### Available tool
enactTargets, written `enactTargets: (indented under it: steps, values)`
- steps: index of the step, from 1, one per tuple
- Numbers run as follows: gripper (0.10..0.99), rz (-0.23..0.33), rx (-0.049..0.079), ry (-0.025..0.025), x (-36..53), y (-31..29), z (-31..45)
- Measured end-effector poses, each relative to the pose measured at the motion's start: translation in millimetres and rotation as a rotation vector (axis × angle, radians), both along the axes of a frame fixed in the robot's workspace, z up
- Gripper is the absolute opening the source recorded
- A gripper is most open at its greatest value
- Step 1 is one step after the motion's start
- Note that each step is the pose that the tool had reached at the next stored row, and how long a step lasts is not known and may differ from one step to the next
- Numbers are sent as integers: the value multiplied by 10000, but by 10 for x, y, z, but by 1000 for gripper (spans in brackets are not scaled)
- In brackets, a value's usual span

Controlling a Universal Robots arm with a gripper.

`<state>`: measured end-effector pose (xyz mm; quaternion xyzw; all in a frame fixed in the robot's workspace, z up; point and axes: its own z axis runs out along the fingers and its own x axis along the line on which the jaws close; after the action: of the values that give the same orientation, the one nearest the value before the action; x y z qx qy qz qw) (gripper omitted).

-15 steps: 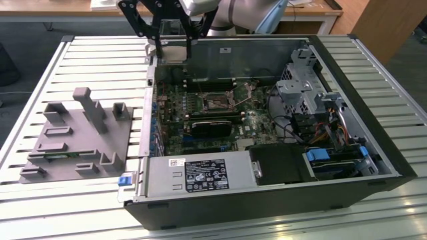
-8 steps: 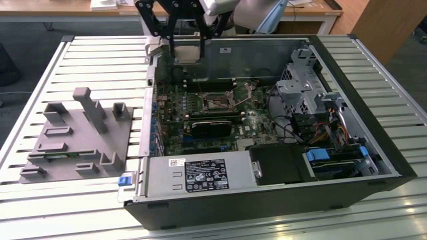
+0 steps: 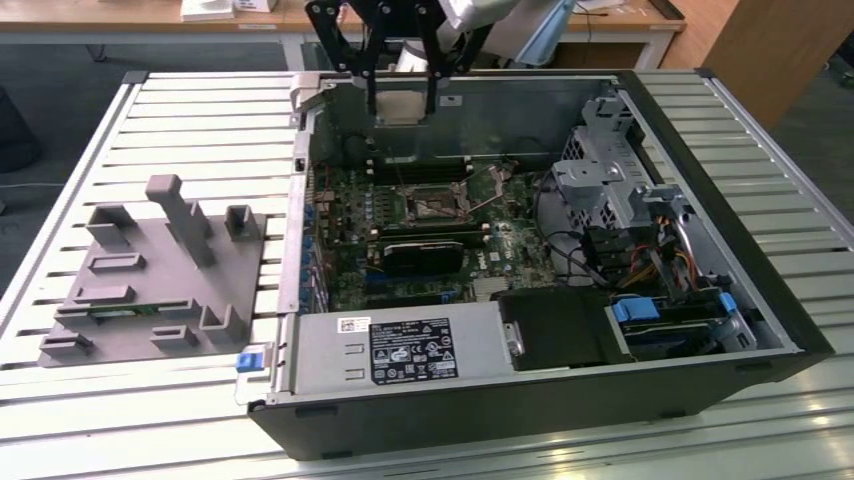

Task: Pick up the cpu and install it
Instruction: 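Pick up the cpu and move it towards the insertion slot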

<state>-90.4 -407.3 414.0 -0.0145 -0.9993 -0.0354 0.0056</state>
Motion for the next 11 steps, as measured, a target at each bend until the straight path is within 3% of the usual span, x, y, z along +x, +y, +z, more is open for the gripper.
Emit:
enactTargets:
  steps: [11]
  values:
    - [533,-1,2,-1,311,50,-1]
